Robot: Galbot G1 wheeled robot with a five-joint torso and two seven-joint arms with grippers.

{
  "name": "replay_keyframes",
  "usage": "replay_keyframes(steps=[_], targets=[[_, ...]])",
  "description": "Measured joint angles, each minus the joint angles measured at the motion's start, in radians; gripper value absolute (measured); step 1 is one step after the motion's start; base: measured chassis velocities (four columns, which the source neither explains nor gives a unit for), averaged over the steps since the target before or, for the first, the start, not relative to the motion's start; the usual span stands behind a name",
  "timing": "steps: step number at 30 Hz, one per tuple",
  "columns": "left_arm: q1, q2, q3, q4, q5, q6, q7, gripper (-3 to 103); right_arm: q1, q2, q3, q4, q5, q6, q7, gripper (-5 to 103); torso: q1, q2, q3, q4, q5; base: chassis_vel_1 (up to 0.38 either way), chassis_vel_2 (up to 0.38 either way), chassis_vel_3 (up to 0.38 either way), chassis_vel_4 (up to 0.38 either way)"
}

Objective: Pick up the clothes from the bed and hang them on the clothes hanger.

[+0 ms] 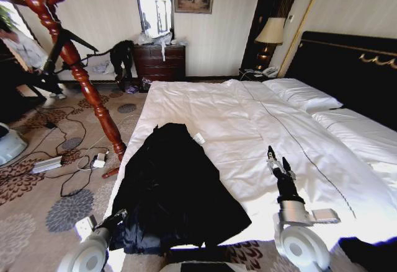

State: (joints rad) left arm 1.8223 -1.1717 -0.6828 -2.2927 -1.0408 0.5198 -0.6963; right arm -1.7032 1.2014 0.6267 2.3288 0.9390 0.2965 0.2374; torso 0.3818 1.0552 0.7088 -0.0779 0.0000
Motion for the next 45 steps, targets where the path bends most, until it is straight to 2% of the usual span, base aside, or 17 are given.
replay_keyframes(steps=[3,5,9,11,16,21,24,25,27,29,32,35,38,39,42,43,45], targets=[[0.010,0.000,0.001,-0.014,0.001,0.000,-0.010,30,-0.005,0.005,-0.001,0.002,-0.003,-0.001,0.002,100,0.000,0.000,0.000,0.0000,0.0000,0.000,0.000,0.000,0.000],[0.013,0.001,0.000,-0.019,0.001,0.000,-0.015,30,-0.006,0.006,-0.001,0.003,-0.004,-0.001,0.003,100,0.000,0.000,0.000,0.0000,0.0000,0.000,0.000,0.000,0.000],[0.026,-0.001,-0.007,-0.054,-0.024,0.011,-0.062,8,-0.011,0.008,-0.001,0.007,-0.005,-0.003,0.007,100,0.000,0.000,0.000,0.0000,0.0000,0.000,0.000,0.000,0.000],[0.032,-0.005,-0.011,-0.070,-0.041,0.014,-0.075,3,-0.012,0.009,0.000,0.007,-0.005,-0.004,0.009,100,0.000,0.000,0.000,0.0000,0.0000,0.000,0.000,0.000,0.000],[0.050,-0.012,-0.028,-0.107,-0.059,0.006,-0.098,0,-0.011,0.010,-0.001,0.007,-0.005,-0.008,0.014,100,0.000,0.000,0.000,0.0000,0.0000,0.000,0.000,0.000,0.000],[0.075,-0.018,-0.100,-0.170,-0.129,-0.005,-0.112,0,-0.010,0.011,-0.001,0.007,-0.005,-0.009,0.018,100,0.000,0.000,0.000,0.0000,-0.0001,0.000,0.000,0.000,0.000],[0.092,-0.017,-0.173,-0.205,-0.221,0.011,-0.112,0,-0.013,0.013,0.003,0.009,-0.005,-0.010,0.019,100,0.000,0.000,0.000,0.0000,0.0001,0.000,0.000,0.000,0.000],[0.092,-0.017,-0.173,-0.205,-0.221,0.011,-0.112,0,-0.013,0.013,0.003,0.009,-0.005,-0.010,0.019,100,0.000,0.000,0.000,0.0000,0.0001,0.000,0.000,0.000,0.000],[0.114,-0.005,-0.306,-0.212,-0.338,0.045,-0.117,0,-0.013,0.013,0.010,0.012,-0.004,-0.010,0.021,100,0.000,0.000,0.000,0.0000,-0.0001,0.000,0.000,0.000,0.000],[0.116,0.007,-0.374,-0.212,-0.383,0.059,-0.123,0,-0.009,0.012,0.012,0.012,-0.003,-0.010,0.021,100,0.000,0.000,0.000,0.0000,0.0000,0.000,0.000,0.000,0.000],[0.108,0.017,-0.391,-0.212,-0.407,0.068,-0.130,0,-0.006,0.010,0.012,0.012,-0.002,-0.010,0.021,100,0.000,0.000,0.000,0.0001,0.0000,0.000,0.000,0.000,0.000],[0.088,0.026,-0.359,-0.212,-0.413,0.079,-0.127,0,-0.003,0.008,0.010,0.009,-0.002,-0.010,0.021,100,0.000,0.000,0.000,0.0001,0.0000,0.000,0.000,0.000,0.000],[0.012,0.051,-0.203,-0.211,-0.307,0.082,-0.054,0,0.000,0.000,0.009,0.004,0.000,-0.011,0.022,100,0.000,0.000,0.000,-0.0005,-0.0001,0.000,0.000,0.000,0.000],[0.012,0.051,-0.203,-0.211,-0.307,0.082,-0.054,0,0.000,0.000,0.009,0.004,0.000,-0.011,0.022,100,0.000,0.000,0.000,-0.0005,-0.0001,0.000,0.000,0.000,0.000],[-0.034,0.067,-0.089,-0.210,-0.289,0.104,0.029,0,0.006,-0.014,0.007,-0.003,0.001,-0.011,0.023,100,0.000,0.000,0.000,0.0003,0.0000,0.000,0.000,0.000,0.000],[-0.034,0.067,-0.089,-0.210,-0.289,0.104,0.029,0,0.006,-0.014,0.007,-0.003,0.001,-0.011,0.023,100,0.000,0.000,0.000,0.0003,0.0000,0.000,0.000,0.000,0.000],[-0.075,0.098,-0.039,-0.209,-0.320,0.118,0.094,0,0.005,-0.022,0.011,-0.005,0.002,-0.011,0.023,100,0.000,0.000,0.000,-0.0001,-0.0001,0.000,0.000,0.000,0.000]])
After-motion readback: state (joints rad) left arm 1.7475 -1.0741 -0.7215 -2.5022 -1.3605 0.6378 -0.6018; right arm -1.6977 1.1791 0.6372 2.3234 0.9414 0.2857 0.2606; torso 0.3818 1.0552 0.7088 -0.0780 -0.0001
